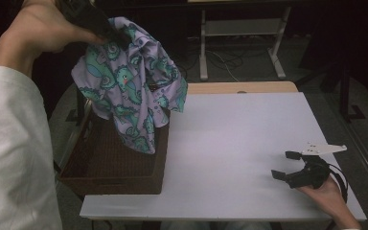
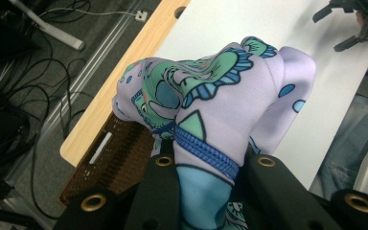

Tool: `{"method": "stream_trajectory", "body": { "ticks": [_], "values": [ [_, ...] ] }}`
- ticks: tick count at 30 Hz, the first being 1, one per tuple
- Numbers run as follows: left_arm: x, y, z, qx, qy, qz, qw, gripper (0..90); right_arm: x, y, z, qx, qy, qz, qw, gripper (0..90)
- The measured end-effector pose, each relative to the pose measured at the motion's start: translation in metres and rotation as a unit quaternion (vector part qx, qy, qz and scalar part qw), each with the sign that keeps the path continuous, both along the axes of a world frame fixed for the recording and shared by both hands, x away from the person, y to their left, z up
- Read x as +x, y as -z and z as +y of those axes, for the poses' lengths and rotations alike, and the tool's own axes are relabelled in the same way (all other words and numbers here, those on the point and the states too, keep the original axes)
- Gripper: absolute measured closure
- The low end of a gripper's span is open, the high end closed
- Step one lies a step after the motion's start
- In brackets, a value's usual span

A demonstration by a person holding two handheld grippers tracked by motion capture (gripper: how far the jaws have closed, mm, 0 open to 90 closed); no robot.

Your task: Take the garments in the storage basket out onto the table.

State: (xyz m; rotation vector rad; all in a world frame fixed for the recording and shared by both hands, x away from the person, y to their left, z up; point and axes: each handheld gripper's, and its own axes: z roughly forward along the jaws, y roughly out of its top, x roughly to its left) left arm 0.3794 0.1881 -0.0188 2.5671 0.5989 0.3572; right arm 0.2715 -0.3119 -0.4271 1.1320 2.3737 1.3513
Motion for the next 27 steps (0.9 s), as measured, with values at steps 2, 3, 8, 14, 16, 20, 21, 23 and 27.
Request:
{"method": "stream_trajectory", "body": {
  "ticks": [2, 3, 8, 14, 16, 20, 21, 23, 27],
  "values": [
    [0.0, -0.003, -0.005, 0.001, 0.005, 0.0, 1.0, 79.0, 0.0, 0.0, 0.0, 0.001, 0.0, 0.002, 1.0, 0.0],
    [0.0, -0.003, -0.008, 0.001, 0.008, 0.0, 1.0, 79.0, 0.0, 0.0, 0.0, 0.001, 0.001, 0.002, 1.0, 0.0],
    [0.002, -0.003, -0.022, -0.001, 0.024, -0.003, 0.9997, 79.0, 0.0, -0.001, 0.0, 0.001, 0.001, 0.001, 1.0, 0.0],
    [0.006, 0.001, -0.038, 0.003, 0.042, 0.002, 0.9991, 79.0, -0.001, -0.001, 0.0, 0.001, 0.001, -0.001, 1.0, 0.0],
    [0.007, 0.002, -0.045, 0.002, 0.05, 0.004, 0.9987, 79.0, -0.001, -0.001, 0.0, 0.001, 0.0, 0.0, 1.0, 0.0],
    [0.01, 0.006, -0.057, -0.002, 0.062, 0.006, 0.998, 79.0, -0.001, -0.002, 0.0, 0.002, 0.0, -0.001, 1.0, 0.0],
    [0.011, 0.007, -0.059, -0.002, 0.064, 0.003, 0.9979, 79.0, -0.001, -0.002, 0.0, 0.002, 0.0, -0.001, 1.0, 0.0],
    [0.013, 0.01, -0.065, -0.004, 0.067, 0.005, 0.9977, 79.0, -0.001, -0.002, 0.0, 0.004, 0.0, -0.003, 1.0, 0.0],
    [0.017, 0.016, -0.076, -0.007, 0.076, 0.011, 0.997, 79.0, -0.002, -0.003, 0.0, 0.006, -0.001, -0.007, 1.0, 0.0]
  ]
}}
